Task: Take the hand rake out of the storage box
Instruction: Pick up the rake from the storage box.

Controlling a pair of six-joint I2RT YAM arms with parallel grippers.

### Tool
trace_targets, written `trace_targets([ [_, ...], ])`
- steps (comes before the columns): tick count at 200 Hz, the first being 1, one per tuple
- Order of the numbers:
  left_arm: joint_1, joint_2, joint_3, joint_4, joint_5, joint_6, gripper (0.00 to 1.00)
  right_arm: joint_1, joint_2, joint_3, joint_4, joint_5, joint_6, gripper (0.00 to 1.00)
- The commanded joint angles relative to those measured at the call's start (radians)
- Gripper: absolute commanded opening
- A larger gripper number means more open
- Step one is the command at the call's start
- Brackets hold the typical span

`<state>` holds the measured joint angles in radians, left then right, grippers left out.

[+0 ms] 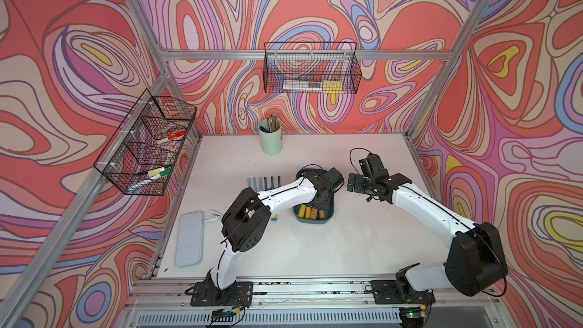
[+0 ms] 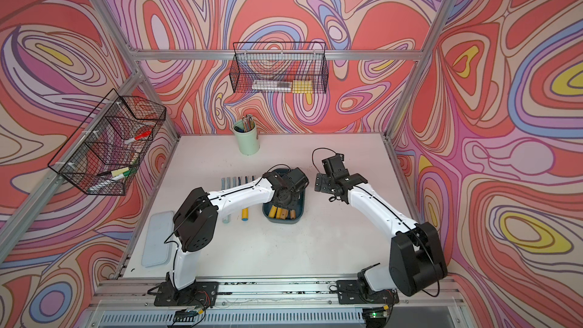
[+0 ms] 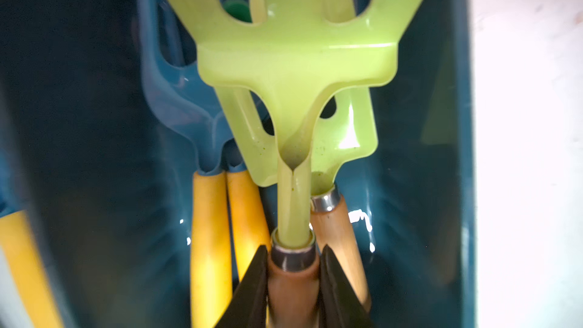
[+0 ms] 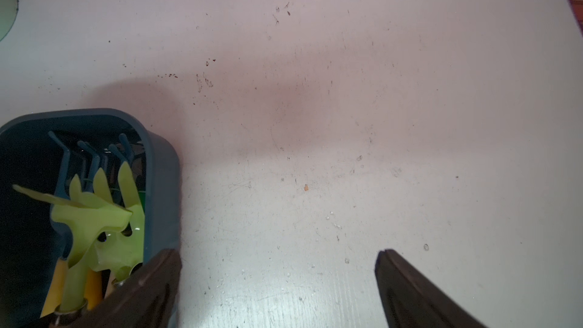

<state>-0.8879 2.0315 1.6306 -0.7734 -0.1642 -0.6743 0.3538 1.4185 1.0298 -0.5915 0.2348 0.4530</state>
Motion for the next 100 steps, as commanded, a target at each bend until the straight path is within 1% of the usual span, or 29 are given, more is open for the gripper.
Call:
trace_targets([
  [1, 0.012, -0.090, -0.005, 0.003, -0.048, -0.009, 0.14, -0.004, 0.002, -0.011, 0.009, -0.005, -0.005, 0.98],
  [40, 0.037, -0.170, -0.023, -0.024, -0.077, -0.010, 0.13, -0.004, -0.003, -0.008, 0.004, -0.008, -0.004, 0.98],
  [100, 0.157, -0.332, -0.126, -0.038, -0.093, 0.008, 0.13, -0.004, 0.003, 0.000, 0.002, -0.013, -0.007, 0.98],
])
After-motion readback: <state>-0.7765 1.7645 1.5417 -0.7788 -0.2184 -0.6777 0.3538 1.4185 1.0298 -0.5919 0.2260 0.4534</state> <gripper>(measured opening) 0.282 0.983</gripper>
